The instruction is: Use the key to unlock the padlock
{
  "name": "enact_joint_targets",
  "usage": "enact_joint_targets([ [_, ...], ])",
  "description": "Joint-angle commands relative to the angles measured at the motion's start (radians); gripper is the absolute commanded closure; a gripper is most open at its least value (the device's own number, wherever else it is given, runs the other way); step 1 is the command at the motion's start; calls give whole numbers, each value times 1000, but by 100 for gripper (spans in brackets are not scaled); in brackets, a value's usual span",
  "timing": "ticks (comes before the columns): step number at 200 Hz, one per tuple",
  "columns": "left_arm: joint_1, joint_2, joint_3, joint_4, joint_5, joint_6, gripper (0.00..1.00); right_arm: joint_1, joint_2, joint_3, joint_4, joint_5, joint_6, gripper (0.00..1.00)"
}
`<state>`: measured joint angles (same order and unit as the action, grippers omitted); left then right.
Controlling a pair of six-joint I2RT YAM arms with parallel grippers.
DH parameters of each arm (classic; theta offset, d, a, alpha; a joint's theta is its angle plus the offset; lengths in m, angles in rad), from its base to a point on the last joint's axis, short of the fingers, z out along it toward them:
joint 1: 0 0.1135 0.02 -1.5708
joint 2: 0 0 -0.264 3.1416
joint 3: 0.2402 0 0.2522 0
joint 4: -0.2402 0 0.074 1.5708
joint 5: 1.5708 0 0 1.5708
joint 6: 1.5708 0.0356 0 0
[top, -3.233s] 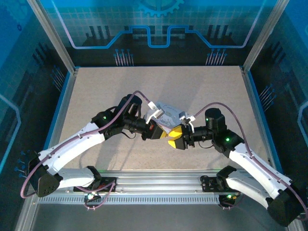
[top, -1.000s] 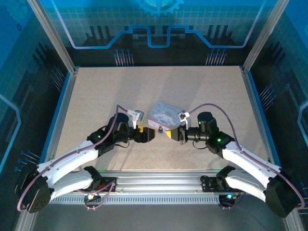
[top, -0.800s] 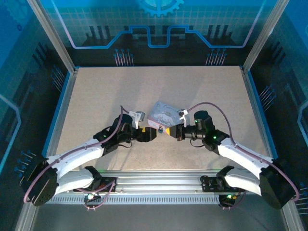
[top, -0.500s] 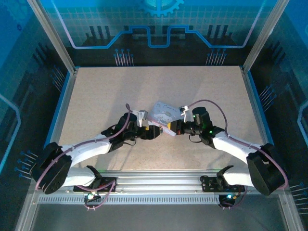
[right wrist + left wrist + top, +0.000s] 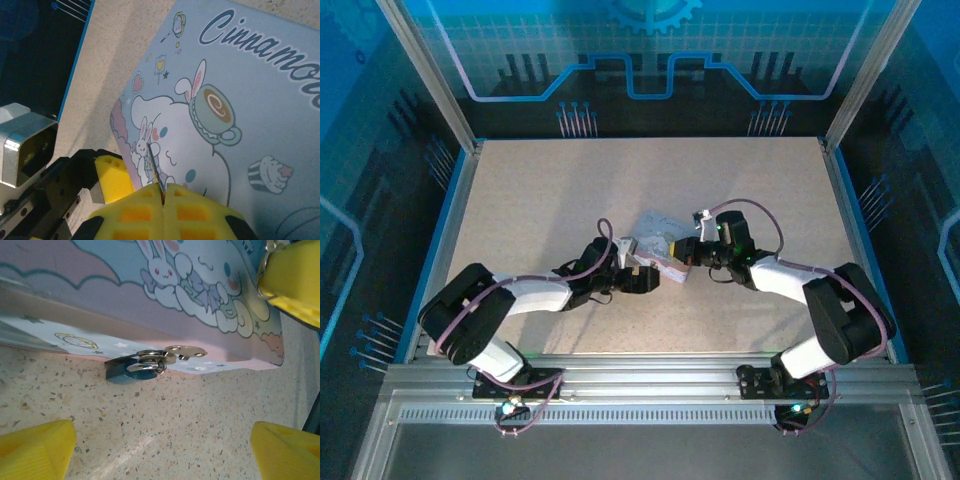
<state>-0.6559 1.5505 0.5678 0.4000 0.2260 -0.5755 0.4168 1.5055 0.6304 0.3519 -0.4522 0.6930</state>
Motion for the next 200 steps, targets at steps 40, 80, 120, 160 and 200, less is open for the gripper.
enact_joint_targets([
  [40,9,69,35,111,30,-6,8,-9,50,-26,40,7,41,100],
  [80,9,110,31,167,8,-7,8,2,53,-63,40,22,54,100],
  [120,9,148,28,234,5,-8,9,10,48,-67,42,26,52,100],
  [160,9,185,21,295,34,-42,13,14,53,-68,51,24,56,100],
  [200,7,230,15,378,65,-102,19,17,63,-65,59,25,62,100],
])
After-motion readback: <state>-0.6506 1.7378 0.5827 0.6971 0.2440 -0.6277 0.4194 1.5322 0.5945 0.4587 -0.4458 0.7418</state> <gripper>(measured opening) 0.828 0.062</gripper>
